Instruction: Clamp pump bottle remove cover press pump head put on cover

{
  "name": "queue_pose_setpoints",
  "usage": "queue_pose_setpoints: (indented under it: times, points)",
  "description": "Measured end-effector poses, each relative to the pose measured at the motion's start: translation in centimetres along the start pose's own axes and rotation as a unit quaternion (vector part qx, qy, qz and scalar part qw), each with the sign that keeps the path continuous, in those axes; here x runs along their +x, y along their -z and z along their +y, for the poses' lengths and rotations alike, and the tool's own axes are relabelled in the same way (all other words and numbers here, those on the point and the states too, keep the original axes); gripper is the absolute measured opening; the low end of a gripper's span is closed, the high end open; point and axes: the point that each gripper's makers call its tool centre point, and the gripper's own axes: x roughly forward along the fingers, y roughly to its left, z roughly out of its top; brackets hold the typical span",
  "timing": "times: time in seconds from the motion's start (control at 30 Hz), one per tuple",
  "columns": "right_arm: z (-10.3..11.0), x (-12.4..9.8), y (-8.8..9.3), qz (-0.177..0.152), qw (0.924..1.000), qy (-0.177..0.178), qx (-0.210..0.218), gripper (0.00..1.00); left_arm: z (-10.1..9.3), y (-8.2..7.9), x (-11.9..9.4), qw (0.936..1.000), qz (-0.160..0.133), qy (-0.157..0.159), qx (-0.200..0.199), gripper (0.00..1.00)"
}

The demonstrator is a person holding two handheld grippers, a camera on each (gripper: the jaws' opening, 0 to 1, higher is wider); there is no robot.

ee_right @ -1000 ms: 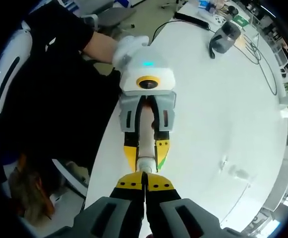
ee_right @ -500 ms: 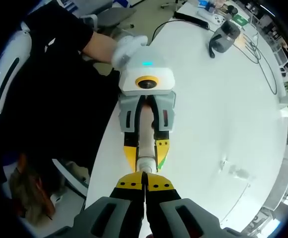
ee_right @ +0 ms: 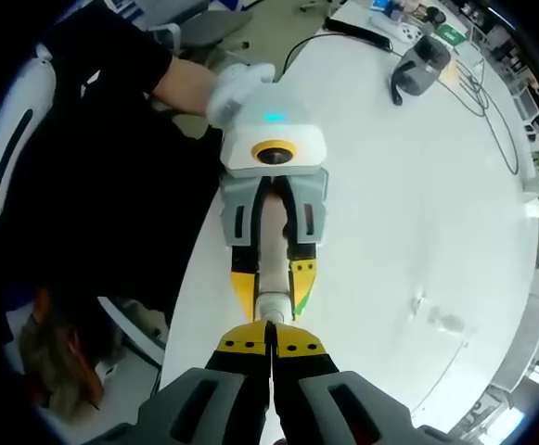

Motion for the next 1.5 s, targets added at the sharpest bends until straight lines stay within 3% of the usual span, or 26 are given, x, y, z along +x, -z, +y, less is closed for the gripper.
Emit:
queue_pose_setpoints:
  times: [0.4,1.07,1.5]
  points:
    - [0.05,0.07,-0.02,-0.004,1.0000,0.000,0.000,0.00,0.00,0.01,0.00,1.0000,0.000,0.000,0.000,0.12]
    - [0.12,0.24,-0.01,0.016,0.9998,0.000,-0.016,0.00,-0.02,0.01,0.05,1.0000,0.000,0.000,-0.001,0.12]
    - [0.01,-0.05,0.04,-0.001,1.0000,0.004,-0.002,0.00,0.06,0.03,0.03,1.0000,-0.001,0.000,0.000,0.12]
